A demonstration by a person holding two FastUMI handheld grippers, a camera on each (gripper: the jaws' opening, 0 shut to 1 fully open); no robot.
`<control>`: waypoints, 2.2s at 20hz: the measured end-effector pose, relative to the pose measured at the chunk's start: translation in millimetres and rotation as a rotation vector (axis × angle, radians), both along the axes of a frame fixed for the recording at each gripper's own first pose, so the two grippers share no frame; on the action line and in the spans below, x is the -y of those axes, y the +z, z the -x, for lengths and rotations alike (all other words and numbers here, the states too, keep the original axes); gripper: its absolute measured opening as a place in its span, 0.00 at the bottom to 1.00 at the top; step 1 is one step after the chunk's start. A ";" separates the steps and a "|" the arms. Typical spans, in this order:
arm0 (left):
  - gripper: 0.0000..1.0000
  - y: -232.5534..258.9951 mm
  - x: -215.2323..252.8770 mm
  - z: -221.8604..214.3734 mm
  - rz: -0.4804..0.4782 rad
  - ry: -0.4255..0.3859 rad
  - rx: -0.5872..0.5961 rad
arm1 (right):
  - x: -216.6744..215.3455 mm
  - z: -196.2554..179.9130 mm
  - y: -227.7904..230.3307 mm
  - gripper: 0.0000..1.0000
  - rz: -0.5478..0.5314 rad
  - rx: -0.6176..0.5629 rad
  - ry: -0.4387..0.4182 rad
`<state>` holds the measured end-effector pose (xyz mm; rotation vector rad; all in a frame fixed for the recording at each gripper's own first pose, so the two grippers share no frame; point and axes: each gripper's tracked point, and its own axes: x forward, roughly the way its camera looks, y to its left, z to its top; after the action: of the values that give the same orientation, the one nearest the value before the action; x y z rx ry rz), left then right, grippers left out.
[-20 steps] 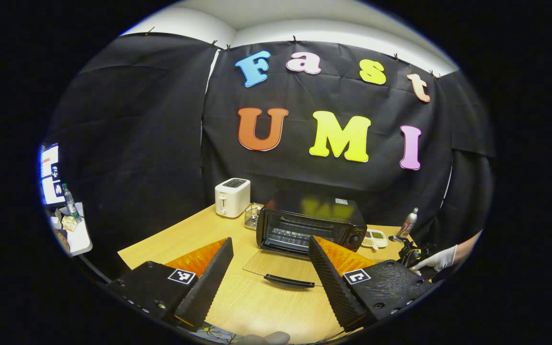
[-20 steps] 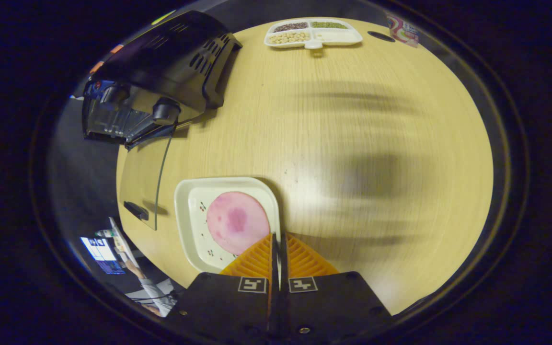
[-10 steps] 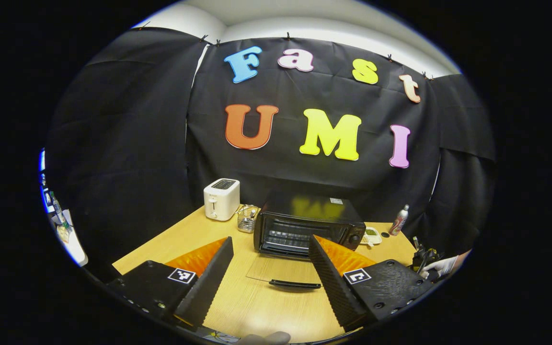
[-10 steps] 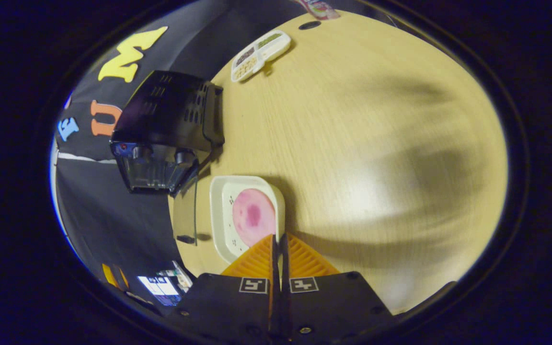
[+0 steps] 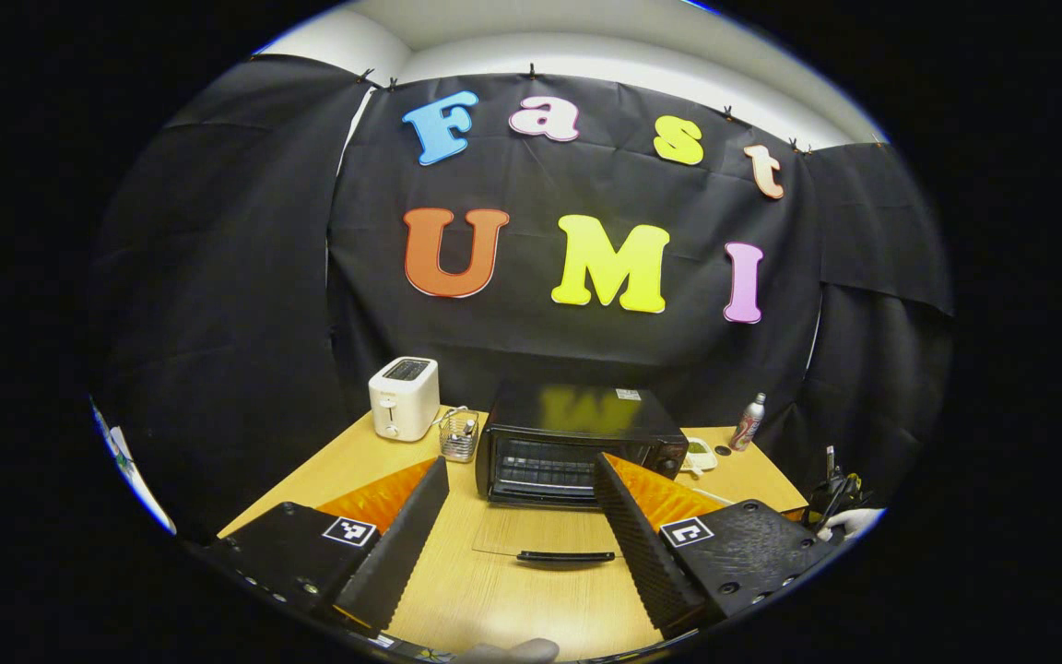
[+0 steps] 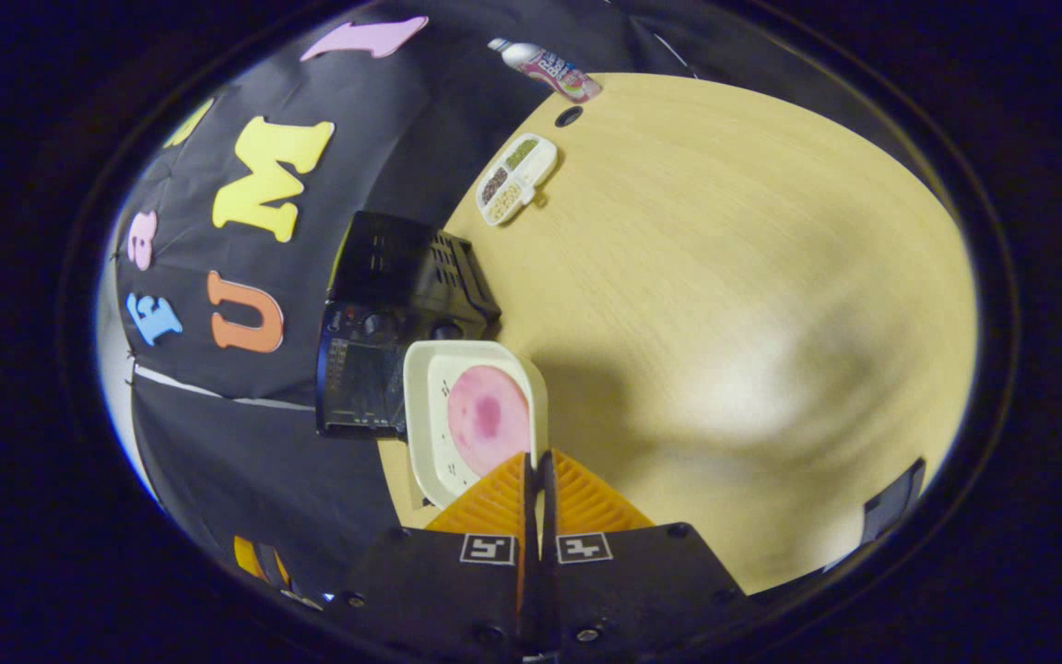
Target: Open the electric oven with the left hand, put the food in, and close the electric oven.
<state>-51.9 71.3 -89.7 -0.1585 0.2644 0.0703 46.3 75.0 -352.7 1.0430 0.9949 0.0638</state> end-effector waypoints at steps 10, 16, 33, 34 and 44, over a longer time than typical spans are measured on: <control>0.96 16.6 4.1 10.2 -0.121 -0.014 0.032 | -125.0 -27.9 15.9 0.04 -0.102 0.022 -0.291; 0.96 8.4 12.3 7.9 -0.133 -0.045 0.012 | -166.3 -76.8 7.3 0.00 -0.141 0.051 -0.327; 0.97 -16.0 -2.2 -38.3 -0.113 0.055 -0.098 | -195.7 -196.9 -18.1 0.04 -0.058 0.060 -0.147; 0.97 -17.4 -1.3 -42.0 -0.102 0.062 -0.104 | -193.6 -200.4 -20.1 0.04 -0.053 0.061 -0.135; 0.97 -14.6 0.6 -52.7 -0.064 0.034 -0.087 | -174.9 -176.2 11.8 0.22 -0.066 0.074 -0.048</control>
<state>0.9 70.7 -104.4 -0.0963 0.3455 0.1190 222.5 250.0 -340.9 1.1169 0.9051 0.0962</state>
